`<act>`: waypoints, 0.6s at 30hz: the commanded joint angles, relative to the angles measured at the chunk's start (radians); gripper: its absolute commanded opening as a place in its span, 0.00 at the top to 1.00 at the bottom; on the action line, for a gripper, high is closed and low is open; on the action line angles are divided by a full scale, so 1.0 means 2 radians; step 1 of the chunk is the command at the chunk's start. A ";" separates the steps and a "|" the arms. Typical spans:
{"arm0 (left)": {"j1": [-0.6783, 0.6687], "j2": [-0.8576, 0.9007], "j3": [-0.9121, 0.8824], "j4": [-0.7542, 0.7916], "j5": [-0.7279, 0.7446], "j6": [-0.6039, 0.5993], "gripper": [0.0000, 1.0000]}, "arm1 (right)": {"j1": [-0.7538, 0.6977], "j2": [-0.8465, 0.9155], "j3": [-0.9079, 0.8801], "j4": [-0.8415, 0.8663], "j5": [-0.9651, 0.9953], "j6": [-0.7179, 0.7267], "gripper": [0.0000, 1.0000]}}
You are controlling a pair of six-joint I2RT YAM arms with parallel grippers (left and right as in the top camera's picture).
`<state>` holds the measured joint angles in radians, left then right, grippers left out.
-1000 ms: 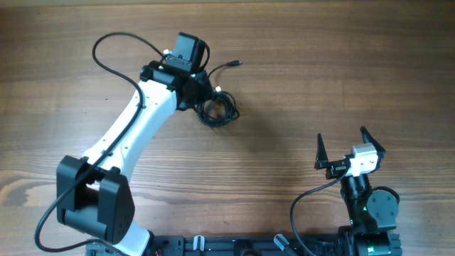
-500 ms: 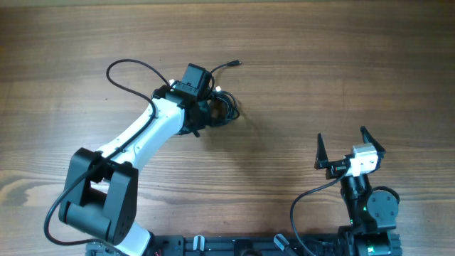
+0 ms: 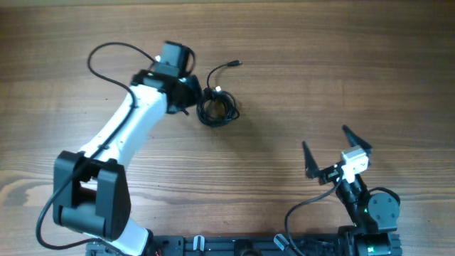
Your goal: Untangle cables
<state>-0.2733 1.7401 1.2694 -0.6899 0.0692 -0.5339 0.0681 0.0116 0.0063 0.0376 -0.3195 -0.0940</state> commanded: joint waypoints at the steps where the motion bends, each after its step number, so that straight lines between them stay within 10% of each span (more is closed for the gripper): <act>1: 0.031 0.006 0.004 -0.002 0.015 0.015 0.92 | 0.002 -0.003 0.009 0.006 -0.073 0.113 0.00; 9: 0.043 0.015 0.004 0.001 0.045 0.015 0.92 | 0.002 0.063 0.117 0.002 -0.058 0.169 0.00; 18: 0.040 0.056 0.004 0.019 0.048 0.016 0.89 | 0.002 0.341 0.364 -0.140 -0.156 0.192 0.00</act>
<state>-0.1894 1.8202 1.2709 -0.6609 0.1474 -0.5171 0.0696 0.5220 0.5819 -0.1745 -0.5117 0.2623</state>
